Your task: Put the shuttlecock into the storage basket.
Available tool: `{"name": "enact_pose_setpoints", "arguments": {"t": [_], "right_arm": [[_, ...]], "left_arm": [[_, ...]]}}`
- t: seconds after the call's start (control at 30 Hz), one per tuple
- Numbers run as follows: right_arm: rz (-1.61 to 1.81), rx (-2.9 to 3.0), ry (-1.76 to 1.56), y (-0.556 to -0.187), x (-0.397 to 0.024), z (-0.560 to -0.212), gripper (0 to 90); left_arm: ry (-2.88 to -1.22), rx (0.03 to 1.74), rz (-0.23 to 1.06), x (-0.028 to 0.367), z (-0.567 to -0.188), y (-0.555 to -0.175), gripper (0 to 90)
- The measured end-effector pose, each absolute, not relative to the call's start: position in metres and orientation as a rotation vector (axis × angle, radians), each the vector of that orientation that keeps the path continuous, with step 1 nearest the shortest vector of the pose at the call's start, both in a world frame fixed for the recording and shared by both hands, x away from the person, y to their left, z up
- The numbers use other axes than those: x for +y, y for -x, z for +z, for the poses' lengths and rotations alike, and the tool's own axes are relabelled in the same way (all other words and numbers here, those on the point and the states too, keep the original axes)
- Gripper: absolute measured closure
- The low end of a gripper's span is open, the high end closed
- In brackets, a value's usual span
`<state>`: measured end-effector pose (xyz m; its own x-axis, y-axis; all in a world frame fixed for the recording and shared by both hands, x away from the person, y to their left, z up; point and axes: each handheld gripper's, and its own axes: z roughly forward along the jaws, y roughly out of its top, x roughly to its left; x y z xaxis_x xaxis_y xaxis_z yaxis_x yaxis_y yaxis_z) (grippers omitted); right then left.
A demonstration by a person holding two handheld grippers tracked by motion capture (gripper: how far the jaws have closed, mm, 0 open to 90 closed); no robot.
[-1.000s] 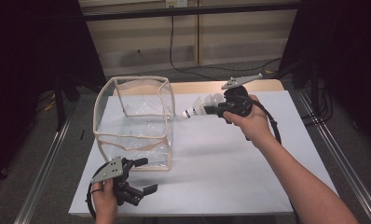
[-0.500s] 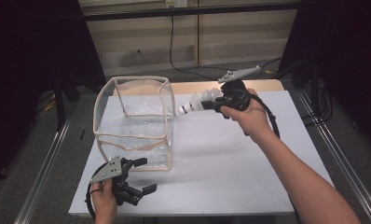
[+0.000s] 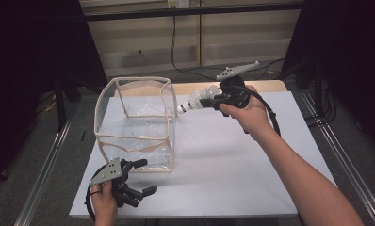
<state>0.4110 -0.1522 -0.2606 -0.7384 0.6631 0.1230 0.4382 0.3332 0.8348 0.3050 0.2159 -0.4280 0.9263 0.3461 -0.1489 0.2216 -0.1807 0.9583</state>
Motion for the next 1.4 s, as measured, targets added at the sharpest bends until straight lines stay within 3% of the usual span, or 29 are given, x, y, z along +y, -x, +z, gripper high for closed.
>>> {"name": "enact_pose_setpoints", "arguments": {"t": [1.4], "right_arm": [[1.383,2.322,-0.958,-0.42,-0.129,-0.223,87.9]], "left_arm": [[-1.768,0.422,0.112,0.214,-0.428,-0.304,2.2]]}}
